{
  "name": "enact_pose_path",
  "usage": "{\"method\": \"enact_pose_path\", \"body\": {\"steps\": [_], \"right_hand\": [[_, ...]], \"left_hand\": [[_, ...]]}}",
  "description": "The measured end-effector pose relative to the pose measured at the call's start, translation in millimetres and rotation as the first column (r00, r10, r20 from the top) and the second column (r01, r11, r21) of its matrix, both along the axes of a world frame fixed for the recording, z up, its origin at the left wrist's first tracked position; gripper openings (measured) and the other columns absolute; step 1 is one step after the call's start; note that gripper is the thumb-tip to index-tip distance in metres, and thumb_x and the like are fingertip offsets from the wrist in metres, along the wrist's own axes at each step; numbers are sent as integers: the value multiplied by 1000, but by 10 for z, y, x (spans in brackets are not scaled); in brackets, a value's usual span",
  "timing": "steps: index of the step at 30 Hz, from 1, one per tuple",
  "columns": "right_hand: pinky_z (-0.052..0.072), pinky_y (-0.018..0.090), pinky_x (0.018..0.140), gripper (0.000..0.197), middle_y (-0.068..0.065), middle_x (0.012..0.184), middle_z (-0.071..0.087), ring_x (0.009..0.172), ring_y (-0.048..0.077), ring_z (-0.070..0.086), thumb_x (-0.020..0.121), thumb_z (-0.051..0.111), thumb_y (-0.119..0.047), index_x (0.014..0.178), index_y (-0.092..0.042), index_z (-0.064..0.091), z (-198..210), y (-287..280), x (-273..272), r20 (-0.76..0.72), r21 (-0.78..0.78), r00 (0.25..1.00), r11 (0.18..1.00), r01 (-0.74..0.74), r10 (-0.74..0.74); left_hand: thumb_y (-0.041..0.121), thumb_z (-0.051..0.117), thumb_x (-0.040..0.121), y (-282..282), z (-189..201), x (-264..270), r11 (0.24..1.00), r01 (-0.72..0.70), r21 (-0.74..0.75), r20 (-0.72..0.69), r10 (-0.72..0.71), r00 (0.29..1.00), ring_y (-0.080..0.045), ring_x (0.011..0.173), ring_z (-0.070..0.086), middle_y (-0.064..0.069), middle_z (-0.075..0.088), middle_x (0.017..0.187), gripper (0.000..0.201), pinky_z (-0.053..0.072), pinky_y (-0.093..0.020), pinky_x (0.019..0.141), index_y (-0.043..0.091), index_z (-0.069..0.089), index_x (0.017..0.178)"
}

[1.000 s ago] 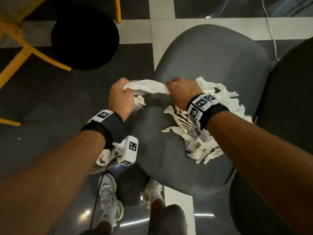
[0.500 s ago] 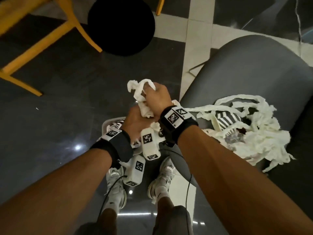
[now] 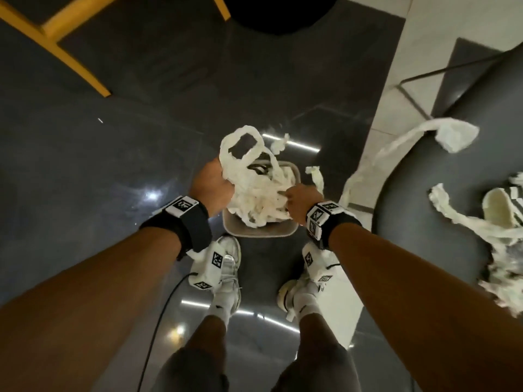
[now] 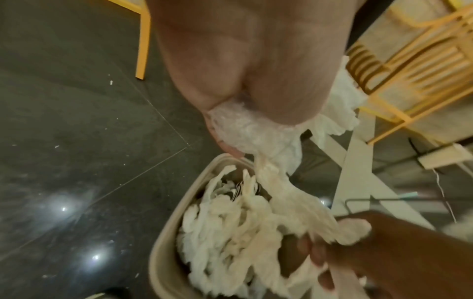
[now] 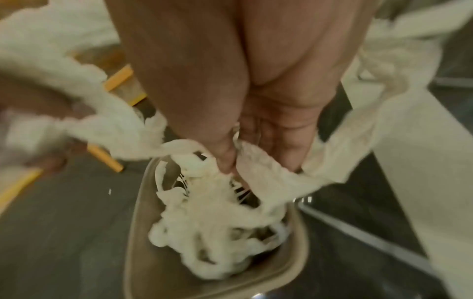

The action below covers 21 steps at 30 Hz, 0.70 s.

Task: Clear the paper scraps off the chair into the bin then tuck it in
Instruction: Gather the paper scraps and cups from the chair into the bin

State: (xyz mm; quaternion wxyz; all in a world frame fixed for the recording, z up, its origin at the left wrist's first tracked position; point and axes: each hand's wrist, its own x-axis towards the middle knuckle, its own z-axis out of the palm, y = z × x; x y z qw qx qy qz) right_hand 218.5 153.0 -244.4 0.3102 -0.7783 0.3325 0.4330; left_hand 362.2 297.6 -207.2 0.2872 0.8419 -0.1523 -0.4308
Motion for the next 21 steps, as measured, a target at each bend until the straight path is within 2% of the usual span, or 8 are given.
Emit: {"method": "enact_pose_path", "body": {"steps": [2, 5, 8, 11, 14, 16, 18, 21], "right_hand": [[51, 38, 98, 34, 10, 127, 64, 117, 32, 61, 95, 55, -26, 125, -13, 65, -220, 164, 43, 58, 41, 954, 956, 291, -293], [56, 48, 95, 26, 12, 117, 70, 110, 35, 66, 89, 59, -22, 112, -18, 71, -387, 406, 152, 79, 284, 619, 613, 738, -782], [60, 48, 85, 27, 7, 103, 76, 97, 29, 71, 82, 61, -26, 104, -21, 75, -397, 536, 318, 32, 382, 361, 345, 857, -932], [58, 49, 91, 31, 1, 104, 76, 100, 25, 70, 78, 63, -35, 106, -28, 74, -441, 537, 426, 10, 411, 392, 361, 837, -920], [54, 45, 96, 42, -3, 113, 72, 105, 19, 66, 82, 56, -42, 120, -29, 67, -390, 432, 365, 117, 348, 562, 564, 749, -819], [50, 37, 100, 41, -4, 125, 64, 111, 14, 60, 90, 53, -32, 129, -26, 60, -342, 319, 255, 271, 209, 647, 699, 684, -713], [45, 39, 109, 40, -1, 136, 53, 123, 18, 53, 90, 56, -22, 130, -25, 58, -393, 176, 94, 414, 28, 671, 746, 665, -614], [40, 41, 112, 56, 1, 152, 32, 136, 27, 44, 89, 65, -31, 141, -30, 46, -494, 10, -85, 330, -1, 666, 706, 709, -669]], "left_hand": [[23, 54, 92, 99, -233, -37, 992, 122, 40, -23, -121, 992, -26, 107, 64, -5, 70, 117, 25, 53, -43, 93, 21, 63, 116], [36, 55, 87, 192, -539, -164, 952, 304, 47, -67, -300, 951, -25, 106, 67, -4, 71, 115, 31, 56, -44, 90, 24, 62, 115], [33, 68, 81, 166, -778, -258, 956, 290, -38, -118, -292, 949, -16, 107, 64, -1, 67, 120, 46, 54, -33, 88, 21, 55, 124], [28, 83, 66, 148, -1046, -263, 972, 232, -40, -174, -235, 956, -17, 119, 59, -3, 55, 132, 89, 55, -38, 95, 18, 33, 138], [26, 80, 65, 128, -967, -227, 975, 219, 21, -219, -209, 953, -16, 138, 36, -1, 26, 153, 116, 41, -36, 111, 28, 0, 149], [18, 69, 75, 89, -793, -221, 979, 199, 43, -312, -176, 934, -18, 136, 35, 1, 20, 153, 109, 38, -36, 111, 27, -10, 150], [10, 58, 81, 79, -707, -238, 980, 194, 45, -319, -170, 932, -25, 130, 44, -1, 25, 148, 94, 41, -38, 109, 26, -6, 149], [-3, 46, 88, 81, -709, -253, 976, 211, 52, -48, -209, 977, -33, 120, 56, -16, 42, 145, 71, 47, -33, 95, 10, 11, 148]]}}
